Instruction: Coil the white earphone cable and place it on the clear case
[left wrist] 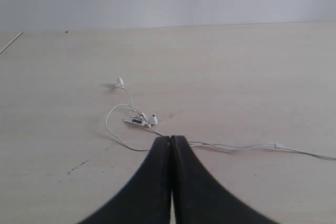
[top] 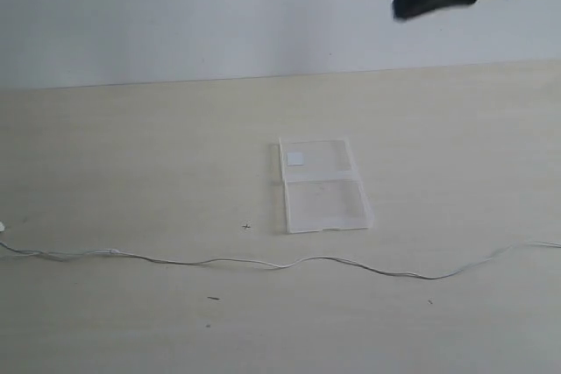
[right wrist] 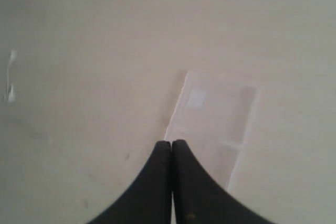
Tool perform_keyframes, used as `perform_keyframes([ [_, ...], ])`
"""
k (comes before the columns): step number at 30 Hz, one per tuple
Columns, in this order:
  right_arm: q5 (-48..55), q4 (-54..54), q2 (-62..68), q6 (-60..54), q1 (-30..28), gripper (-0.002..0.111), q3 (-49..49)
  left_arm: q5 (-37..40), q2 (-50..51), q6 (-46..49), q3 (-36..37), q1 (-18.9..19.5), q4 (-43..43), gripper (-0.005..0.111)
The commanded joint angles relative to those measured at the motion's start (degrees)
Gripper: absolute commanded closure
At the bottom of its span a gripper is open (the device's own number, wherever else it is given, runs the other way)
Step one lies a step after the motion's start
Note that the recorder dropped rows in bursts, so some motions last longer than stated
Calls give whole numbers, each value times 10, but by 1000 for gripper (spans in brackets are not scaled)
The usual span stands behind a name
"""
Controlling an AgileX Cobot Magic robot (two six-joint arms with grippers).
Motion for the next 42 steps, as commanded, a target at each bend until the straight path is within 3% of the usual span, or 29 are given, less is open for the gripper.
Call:
perform_keyframes([
  [1,114,-15,87,-103,74,108,-4,-6,-3,-3,1,-3,-4,107],
  [8,129,-314,168,-39,237,108,-3,-6,-3,-3,1,-3,-4,107],
  [14,129,-337,170,-40,313,108,-4,-6,-3,-3,1,-3,-4,107],
  [30,129,-319,183,-19,324,108,-4,-6,-3,-3,1,-3,-4,107],
  [35,129,-345,183,-19,320,99,-2,-6,-3,-3,1,-3,-4,107],
  [42,129,-334,166,-36,285,99,67,-6,-3,-3,1,-3,-4,107],
])
